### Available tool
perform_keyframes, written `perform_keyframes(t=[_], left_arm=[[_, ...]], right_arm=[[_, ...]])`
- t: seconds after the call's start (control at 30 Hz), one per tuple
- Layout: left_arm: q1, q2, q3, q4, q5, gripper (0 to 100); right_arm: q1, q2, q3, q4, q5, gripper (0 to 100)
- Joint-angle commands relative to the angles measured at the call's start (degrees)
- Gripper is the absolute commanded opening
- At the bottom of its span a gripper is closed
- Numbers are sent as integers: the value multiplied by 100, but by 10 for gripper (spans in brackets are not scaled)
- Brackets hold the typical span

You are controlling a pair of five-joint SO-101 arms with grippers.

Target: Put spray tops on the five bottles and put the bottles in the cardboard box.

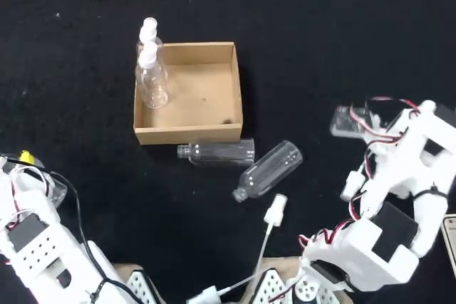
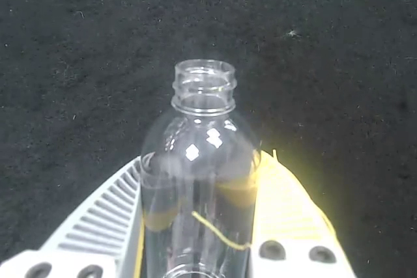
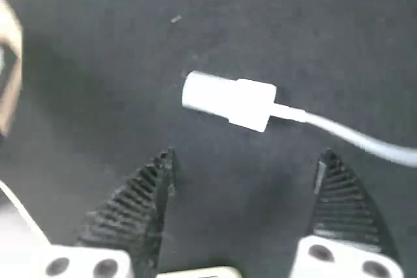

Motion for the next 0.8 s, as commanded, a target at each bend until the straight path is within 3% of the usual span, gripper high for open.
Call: perform_keyframes(t=[0.0, 0.53, 0.63, 0.77], left_arm=[[66, -97, -75, 9, -62, 29], [66, -97, -92, 9, -70, 29], [66, -97, -92, 9, -70, 29], [66, -97, -92, 9, -70, 29]], right_arm=[[97, -31, -338, -193, 905, 304], [-352, -84, 1745, -2778, 862, 300], [-378, -84, 1868, -2813, 220, 263], [-413, -84, 1833, -2857, -1266, 123]])
